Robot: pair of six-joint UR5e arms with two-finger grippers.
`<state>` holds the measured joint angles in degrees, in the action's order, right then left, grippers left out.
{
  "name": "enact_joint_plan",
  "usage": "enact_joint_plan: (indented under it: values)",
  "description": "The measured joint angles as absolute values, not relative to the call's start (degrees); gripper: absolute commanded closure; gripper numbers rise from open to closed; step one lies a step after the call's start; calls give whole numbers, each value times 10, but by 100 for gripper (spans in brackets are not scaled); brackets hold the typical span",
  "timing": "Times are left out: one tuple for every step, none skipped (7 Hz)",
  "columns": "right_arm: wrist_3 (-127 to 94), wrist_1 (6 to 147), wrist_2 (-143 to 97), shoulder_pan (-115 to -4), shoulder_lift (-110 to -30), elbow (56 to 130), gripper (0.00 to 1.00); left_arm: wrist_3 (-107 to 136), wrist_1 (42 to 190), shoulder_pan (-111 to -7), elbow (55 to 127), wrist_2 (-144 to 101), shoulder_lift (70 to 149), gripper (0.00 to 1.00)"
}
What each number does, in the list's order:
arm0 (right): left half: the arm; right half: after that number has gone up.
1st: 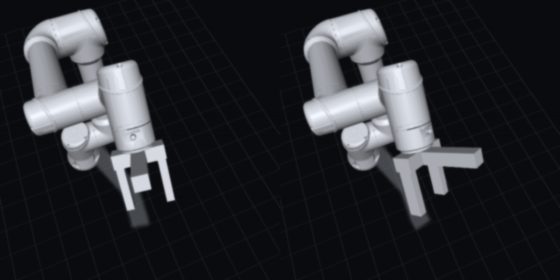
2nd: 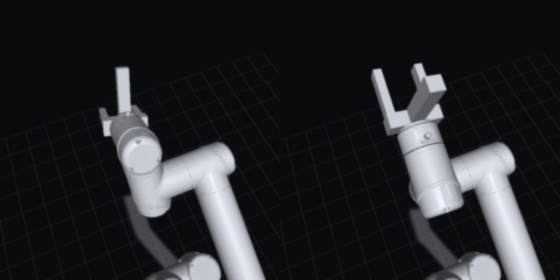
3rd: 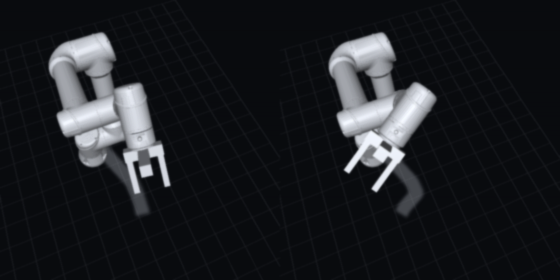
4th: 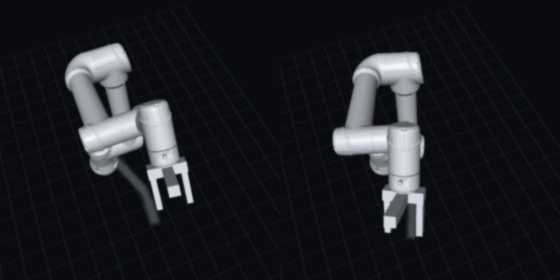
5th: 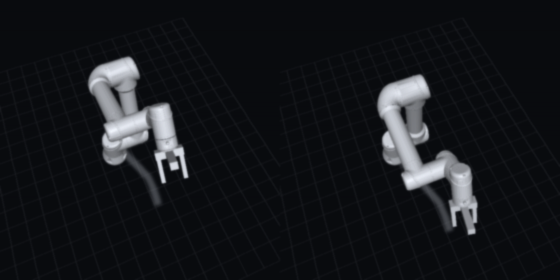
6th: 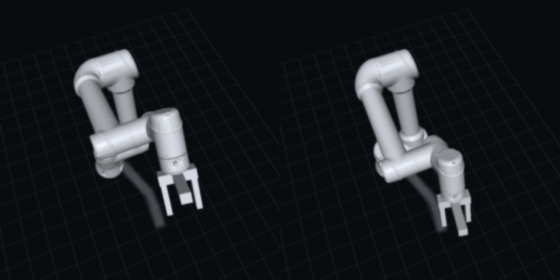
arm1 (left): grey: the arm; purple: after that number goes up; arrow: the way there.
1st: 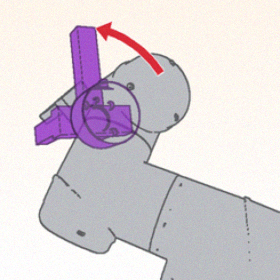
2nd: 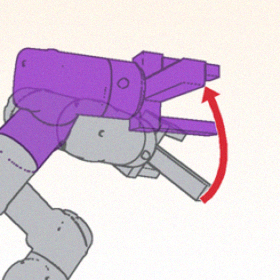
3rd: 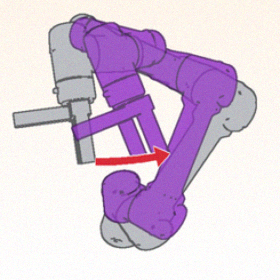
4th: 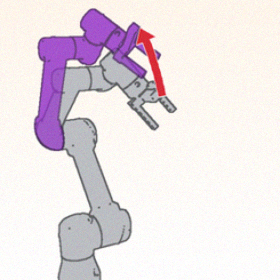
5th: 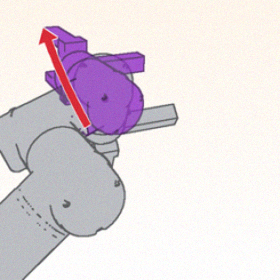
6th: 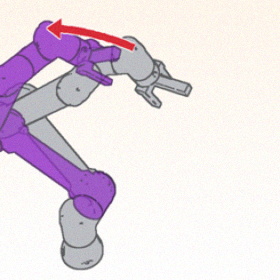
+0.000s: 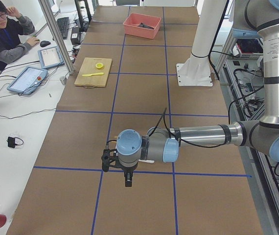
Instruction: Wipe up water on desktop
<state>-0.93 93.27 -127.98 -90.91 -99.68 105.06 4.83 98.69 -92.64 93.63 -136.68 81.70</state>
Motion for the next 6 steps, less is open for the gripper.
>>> enact_joint_plan:
  values:
    - [-9,933,-1279,-909,-997,1052,0,48,987,-926,936,-1367,817,2]
    - [-9,933,-1279,-909,-997,1052,0,48,987,-927,936,-1367,817,2]
    - [-9,933,-1279,-909,-999,1053,0,48,987,-927,936,-1367,817,2]
    - [-9,932,-1278,-909,-1001,1054,0,48,987,-927,935,-1367,817,2]
    - [-9,932,-1277,-909,-1001,1054,0,48,987,-926,935,-1367,817,2]
    - [-9,932,-1277,-909,-1002,1054,0,48,987,-926,935,-1367,817,2]
